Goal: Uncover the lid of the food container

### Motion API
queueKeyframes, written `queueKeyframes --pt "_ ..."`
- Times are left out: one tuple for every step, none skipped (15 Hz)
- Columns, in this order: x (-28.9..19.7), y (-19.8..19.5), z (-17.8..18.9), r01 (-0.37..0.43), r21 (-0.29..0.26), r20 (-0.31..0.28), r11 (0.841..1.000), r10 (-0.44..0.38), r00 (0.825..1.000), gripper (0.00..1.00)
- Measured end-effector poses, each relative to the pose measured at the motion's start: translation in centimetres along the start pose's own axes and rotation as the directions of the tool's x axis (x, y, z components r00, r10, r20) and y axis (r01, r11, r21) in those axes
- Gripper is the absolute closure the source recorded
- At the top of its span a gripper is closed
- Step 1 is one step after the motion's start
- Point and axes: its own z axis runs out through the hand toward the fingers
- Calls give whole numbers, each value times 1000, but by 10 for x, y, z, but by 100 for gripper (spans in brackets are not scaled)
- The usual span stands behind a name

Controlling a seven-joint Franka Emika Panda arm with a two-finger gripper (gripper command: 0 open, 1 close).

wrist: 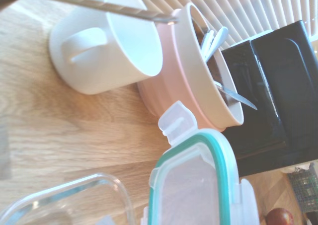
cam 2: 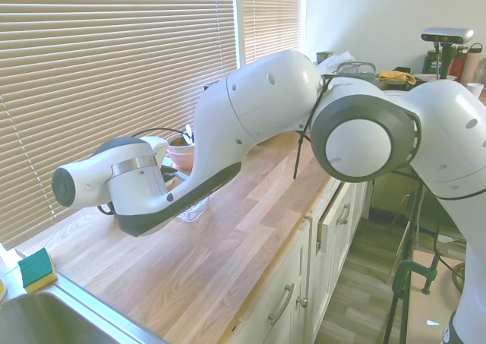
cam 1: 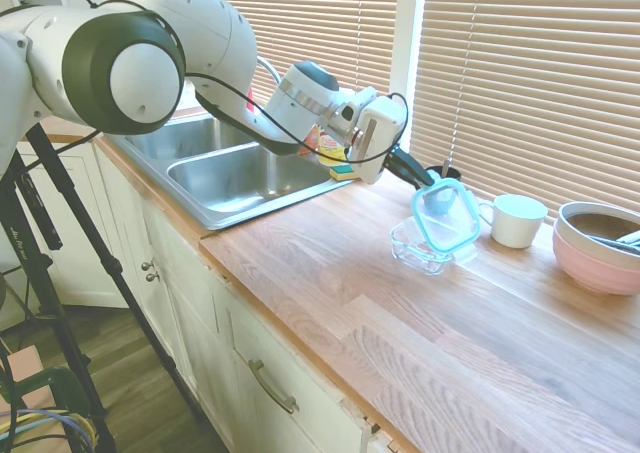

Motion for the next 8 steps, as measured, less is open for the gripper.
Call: queueKeyframes --pt "8 2 5 -19 -6 11 1000 19 1000 100" --pt "15 5 11 -36 -14 22 999 36 999 100" --pt "21 7 16 -52 -22 29 998 53 998 100" --pt "27 9 20 -69 -28 31 997 70 997 100" --pt "32 11 23 -83 -33 32 996 84 996 100" --pt "38 14 24 -95 -37 33 995 97 995 100" --pt "44 18 25 -109 -42 36 993 111 993 100" --pt "51 22 26 -123 -45 37 991 125 992 100"
